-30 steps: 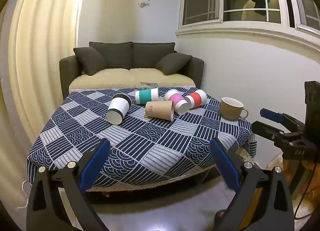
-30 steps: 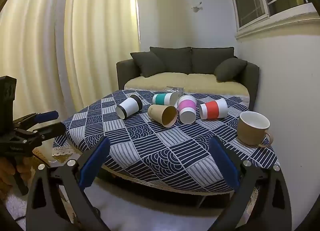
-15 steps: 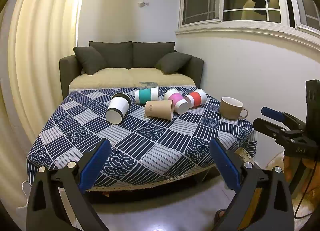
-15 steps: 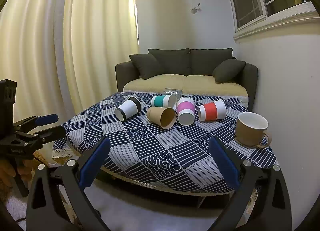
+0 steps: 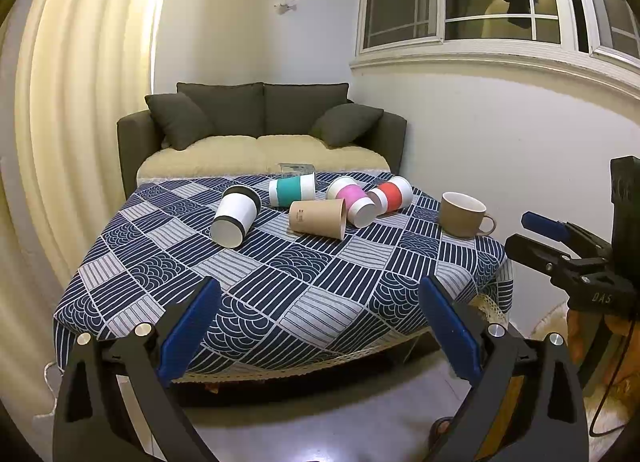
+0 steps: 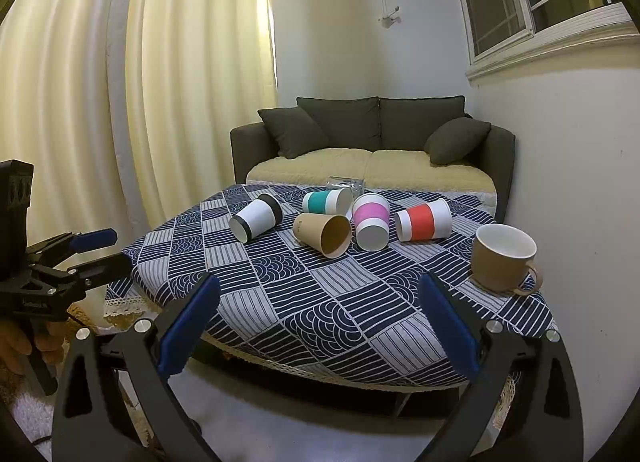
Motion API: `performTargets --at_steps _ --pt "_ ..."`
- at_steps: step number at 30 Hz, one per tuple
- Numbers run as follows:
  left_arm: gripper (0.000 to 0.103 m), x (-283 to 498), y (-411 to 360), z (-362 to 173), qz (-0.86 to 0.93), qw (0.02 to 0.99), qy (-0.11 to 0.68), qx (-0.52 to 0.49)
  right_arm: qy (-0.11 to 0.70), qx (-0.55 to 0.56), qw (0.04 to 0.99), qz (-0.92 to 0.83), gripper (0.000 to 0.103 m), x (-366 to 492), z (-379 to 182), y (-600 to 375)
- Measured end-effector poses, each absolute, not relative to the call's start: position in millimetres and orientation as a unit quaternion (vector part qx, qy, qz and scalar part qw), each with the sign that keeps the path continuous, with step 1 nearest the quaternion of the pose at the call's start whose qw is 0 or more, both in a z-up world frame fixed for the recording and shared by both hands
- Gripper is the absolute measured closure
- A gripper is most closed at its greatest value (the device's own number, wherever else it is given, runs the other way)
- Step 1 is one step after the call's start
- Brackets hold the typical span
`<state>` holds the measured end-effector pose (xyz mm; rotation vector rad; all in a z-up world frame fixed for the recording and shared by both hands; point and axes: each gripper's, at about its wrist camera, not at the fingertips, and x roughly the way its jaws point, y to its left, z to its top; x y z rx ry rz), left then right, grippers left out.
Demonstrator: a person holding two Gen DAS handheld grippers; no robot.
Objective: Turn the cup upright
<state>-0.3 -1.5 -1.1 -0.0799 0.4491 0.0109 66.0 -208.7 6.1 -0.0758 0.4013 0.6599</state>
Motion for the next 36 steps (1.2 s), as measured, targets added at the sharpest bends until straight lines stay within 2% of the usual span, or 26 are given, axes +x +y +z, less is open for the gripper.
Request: performTargets --at_steps 36 --pt "0.007 -0.3 -3.9 -3.8 0.002 0.974 0.225 -0.037 0.199 -0.033 0.926 0.320 0.005 68.1 3.6 -208.9"
